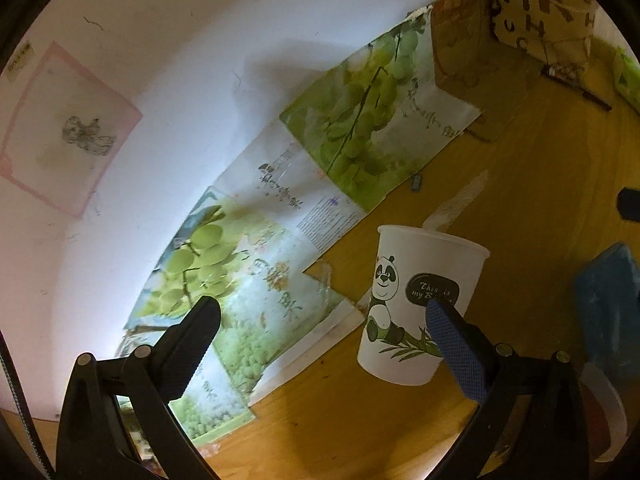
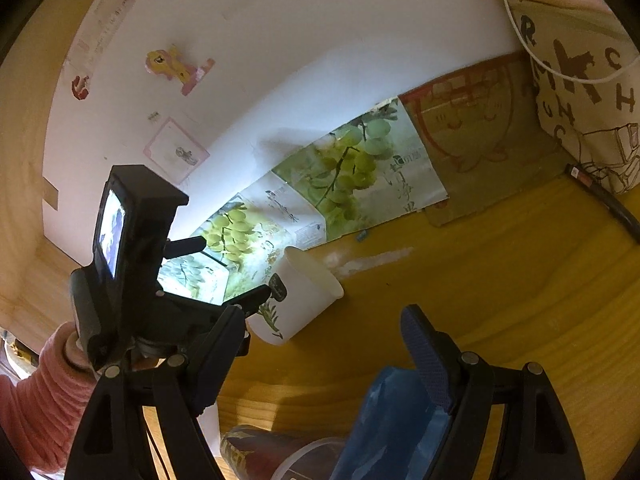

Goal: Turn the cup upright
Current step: 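Close the left gripper on the rim of the panda-print cup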

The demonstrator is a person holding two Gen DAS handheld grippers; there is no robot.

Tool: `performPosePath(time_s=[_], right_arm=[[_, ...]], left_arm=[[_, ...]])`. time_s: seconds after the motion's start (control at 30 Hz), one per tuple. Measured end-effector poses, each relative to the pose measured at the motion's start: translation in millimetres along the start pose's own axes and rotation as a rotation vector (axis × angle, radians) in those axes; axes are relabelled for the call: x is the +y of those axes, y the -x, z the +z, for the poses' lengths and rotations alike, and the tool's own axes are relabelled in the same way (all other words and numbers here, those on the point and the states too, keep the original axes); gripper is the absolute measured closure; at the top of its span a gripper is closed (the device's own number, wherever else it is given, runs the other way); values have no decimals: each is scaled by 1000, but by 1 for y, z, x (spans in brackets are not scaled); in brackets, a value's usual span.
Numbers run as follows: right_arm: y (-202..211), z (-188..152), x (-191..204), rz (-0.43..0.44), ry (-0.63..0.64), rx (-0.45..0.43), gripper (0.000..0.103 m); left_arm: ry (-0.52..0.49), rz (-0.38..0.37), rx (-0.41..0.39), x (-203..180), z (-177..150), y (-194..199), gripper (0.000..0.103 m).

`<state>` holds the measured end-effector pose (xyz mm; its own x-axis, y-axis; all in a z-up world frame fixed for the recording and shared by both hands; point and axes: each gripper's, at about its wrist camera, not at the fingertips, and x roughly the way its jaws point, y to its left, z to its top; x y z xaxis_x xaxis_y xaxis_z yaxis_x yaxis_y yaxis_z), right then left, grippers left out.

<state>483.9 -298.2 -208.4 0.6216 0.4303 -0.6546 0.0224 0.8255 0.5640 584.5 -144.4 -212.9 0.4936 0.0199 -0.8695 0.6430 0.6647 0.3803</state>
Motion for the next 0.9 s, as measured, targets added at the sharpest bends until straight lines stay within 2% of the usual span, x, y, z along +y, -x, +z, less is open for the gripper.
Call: performPosePath(time_s=[0.17,0.4,0.47,0.6,0.73,0.83,0.9], right_arm=[[-4,0,-3,-12,-19,8,22],[-5,0,-5,-17,-30,12,22],[-6,0,-5,-16,-31,15,22],[-5,0,-4,-17,-22,16,22],[-5,-1,-3,-17,-17,19,22],[-5,-1,-2,-16,-15,21,22],[-5,-1,-1,-17,-14,20,22]], left_arm=[[32,-48,3,8,-2,-3,1],[61,-109,2,13,-1,-1,17],[58,-116,-2,12,0,1,23],[69,-117,-2,15,2,3,45],[92,-126,8,19,4,-1,61],[101,-124,15,20,6,-4,71],[108,-122,19,21,7,-5,74]])
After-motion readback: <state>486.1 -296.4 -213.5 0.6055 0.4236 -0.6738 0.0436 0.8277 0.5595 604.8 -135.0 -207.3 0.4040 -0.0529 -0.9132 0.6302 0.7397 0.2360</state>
